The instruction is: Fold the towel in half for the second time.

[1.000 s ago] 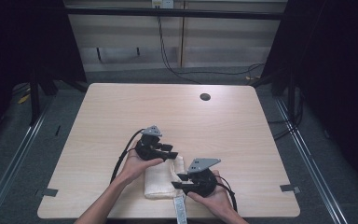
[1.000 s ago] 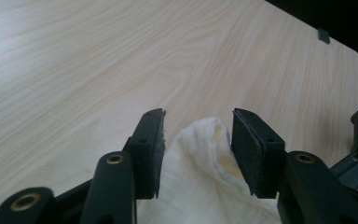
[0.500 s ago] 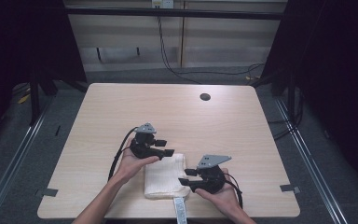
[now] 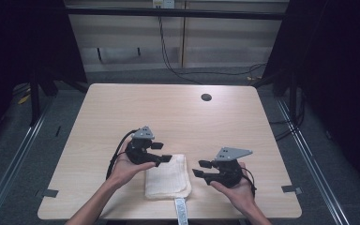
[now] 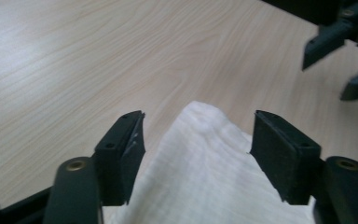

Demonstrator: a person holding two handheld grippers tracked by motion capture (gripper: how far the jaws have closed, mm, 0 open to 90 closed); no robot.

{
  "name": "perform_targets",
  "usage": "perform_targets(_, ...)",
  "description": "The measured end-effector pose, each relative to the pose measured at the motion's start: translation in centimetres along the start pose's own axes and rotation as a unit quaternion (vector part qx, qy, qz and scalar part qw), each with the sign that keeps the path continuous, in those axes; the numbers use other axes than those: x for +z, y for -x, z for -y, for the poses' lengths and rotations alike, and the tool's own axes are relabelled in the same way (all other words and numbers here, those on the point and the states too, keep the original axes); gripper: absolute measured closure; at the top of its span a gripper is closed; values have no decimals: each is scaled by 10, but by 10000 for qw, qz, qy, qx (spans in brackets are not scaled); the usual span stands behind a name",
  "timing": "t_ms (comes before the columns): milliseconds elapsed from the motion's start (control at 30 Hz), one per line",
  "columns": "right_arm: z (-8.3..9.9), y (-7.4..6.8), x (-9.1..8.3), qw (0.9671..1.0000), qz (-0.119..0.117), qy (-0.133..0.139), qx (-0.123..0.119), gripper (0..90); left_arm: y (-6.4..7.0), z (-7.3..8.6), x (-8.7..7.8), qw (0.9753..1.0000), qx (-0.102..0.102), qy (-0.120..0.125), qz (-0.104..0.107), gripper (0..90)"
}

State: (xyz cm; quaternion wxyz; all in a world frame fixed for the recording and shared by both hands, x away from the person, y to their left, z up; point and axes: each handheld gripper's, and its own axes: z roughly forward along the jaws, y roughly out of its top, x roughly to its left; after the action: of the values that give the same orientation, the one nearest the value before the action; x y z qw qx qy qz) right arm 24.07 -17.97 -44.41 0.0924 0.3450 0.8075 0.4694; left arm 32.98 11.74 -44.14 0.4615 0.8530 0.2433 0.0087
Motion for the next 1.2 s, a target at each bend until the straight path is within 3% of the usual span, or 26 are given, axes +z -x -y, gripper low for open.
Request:
perform_targets(133,1,8,-13,10000,-8,75,37,500,-1,2,-16,9998,-178,25,-71,282)
perform_targets(267,7,18,-24,9997,-1,167,173,435,1,8,-30,9995,-117,49,-291,304)
perform_targets(300,9,19,-27,9996,109,173,204,417,2,11,-34,9987,-181,86,-477,333)
perform_targets(367,13,22,-31,9993,234,164,251,389,2,19,-40,9980,-405,152,-456,328)
perform_targets(567,21,35,-45,9977,535,166,372,389,4,36,-54,9969,-306,-21,-728,318)
perform_targets(867,32,49,-63,9950,840,219,500,391,0,59,-74,9951,-404,-60,-895,293)
perform_targets(967,37,53,-68,9938,937,220,561,393,-1,69,-79,9945,-452,-79,-946,281)
perform_targets(1033,40,55,-71,9936,1010,153,479,398,-4,78,-82,9924,-538,-45,-1108,265)
perform_targets(1100,43,58,-76,9921,1100,263,536,392,-6,87,-85,9911,-653,-50,-1159,261)
perform_targets(1200,49,63,-80,9896,1243,310,649,382,-7,96,-91,9914,-717,-56,-1097,261)
